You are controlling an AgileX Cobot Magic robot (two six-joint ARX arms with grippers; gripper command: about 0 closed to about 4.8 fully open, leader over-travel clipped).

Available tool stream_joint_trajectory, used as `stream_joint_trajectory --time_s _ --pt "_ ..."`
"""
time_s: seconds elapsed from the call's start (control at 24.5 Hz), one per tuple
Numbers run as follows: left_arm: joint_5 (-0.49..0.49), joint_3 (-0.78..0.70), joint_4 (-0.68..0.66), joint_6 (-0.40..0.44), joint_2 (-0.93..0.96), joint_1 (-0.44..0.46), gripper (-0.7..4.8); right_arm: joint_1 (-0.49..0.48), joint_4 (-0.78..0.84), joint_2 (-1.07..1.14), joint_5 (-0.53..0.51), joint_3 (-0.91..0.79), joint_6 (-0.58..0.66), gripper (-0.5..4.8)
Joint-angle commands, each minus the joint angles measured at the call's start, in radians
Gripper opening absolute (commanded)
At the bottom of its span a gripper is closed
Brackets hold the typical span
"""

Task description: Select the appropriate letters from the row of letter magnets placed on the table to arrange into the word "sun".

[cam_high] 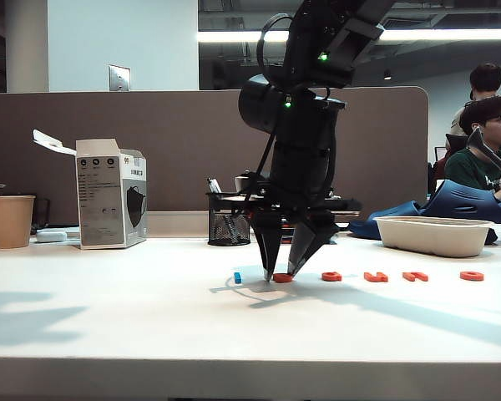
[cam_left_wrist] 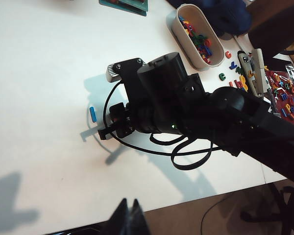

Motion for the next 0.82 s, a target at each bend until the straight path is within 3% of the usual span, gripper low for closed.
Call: stream_joint_trajectory --time_s 0.04,0.37,0.49,0.82 --pt "-0.003 0.005 0.005 0.005 -0.002 0.001 -0.05 0.002 -0.032 0.016 -0.01 -0.007 0.004 1.42" --pt "-0.003 0.005 0.005 0.005 -0.002 0.001 -0.05 0.002 -0.063 0.016 -0.01 -0.007 0.004 1.33" --pt "-0.003 0.005 0.005 0.005 -0.002 0.001 -0.05 0.002 -0.063 0.016 -0.01 -0.007 0.004 0.87" --pt "-0.003 0.005 0.005 0.005 -0.002 0.001 -0.05 0.002 -0.062 0.016 -0.009 -0.007 0.003 0.84"
